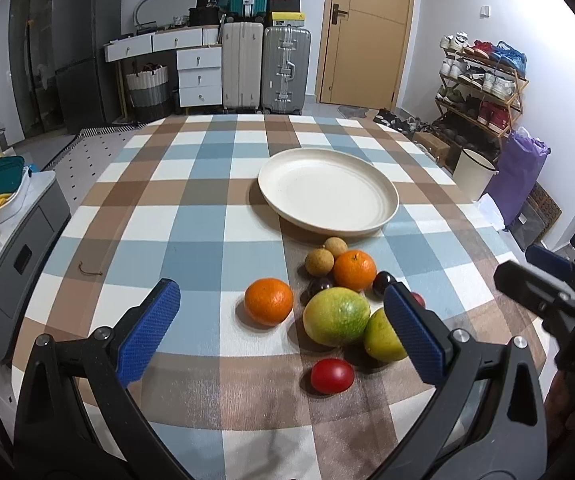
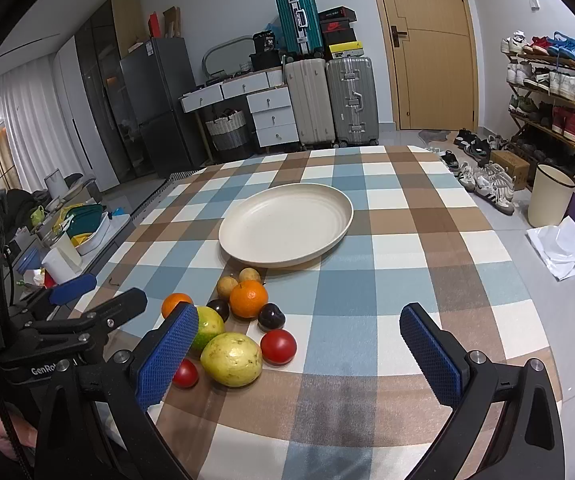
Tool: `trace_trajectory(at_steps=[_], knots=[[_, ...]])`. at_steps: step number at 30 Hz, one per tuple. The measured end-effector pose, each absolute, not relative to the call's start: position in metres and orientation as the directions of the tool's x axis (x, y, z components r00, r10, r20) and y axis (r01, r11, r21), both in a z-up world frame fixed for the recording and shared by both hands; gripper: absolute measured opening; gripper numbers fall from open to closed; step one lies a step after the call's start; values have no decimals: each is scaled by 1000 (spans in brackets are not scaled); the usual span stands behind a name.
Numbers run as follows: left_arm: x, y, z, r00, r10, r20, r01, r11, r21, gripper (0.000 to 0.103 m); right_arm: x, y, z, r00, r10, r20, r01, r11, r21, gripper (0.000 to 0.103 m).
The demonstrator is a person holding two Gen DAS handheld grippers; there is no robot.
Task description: Organize fruits
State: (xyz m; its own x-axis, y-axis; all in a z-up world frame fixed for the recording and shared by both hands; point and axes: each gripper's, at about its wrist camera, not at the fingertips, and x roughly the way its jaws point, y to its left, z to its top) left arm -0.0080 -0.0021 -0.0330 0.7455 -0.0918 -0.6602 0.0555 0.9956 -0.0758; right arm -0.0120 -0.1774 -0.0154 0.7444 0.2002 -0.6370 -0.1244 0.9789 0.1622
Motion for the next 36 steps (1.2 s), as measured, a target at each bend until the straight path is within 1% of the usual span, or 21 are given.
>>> trace_trajectory(at_steps=[14, 23, 28, 32, 35, 36], knots=[[-3, -3, -71, 674, -154, -723, 110, 988, -108, 101, -12, -178, -19, 741, 201, -641, -120, 978, 168, 103], [0, -9, -92, 637, -164, -754, 123, 986, -110, 97, -12, -180, -21, 736, 206, -645, -120, 977, 176, 103], [3, -9, -103, 608, -175, -774, 131, 984, -120, 86, -11, -182, -20, 737, 205, -644, -114, 977, 181, 103], [4, -11, -107, 595, -208, -776, 157, 977, -142, 82, -10, -183, -20, 736, 207, -645, -112, 976, 185, 103], [4, -13, -109, 581, -241, -777, 183, 969, -164, 75, -11, -183, -20, 736, 207, -645, -112, 976, 185, 103], [5, -14, -110, 574, -254, -778, 192, 966, -174, 70, -11, -183, -20, 736, 207, -644, -112, 976, 185, 103]])
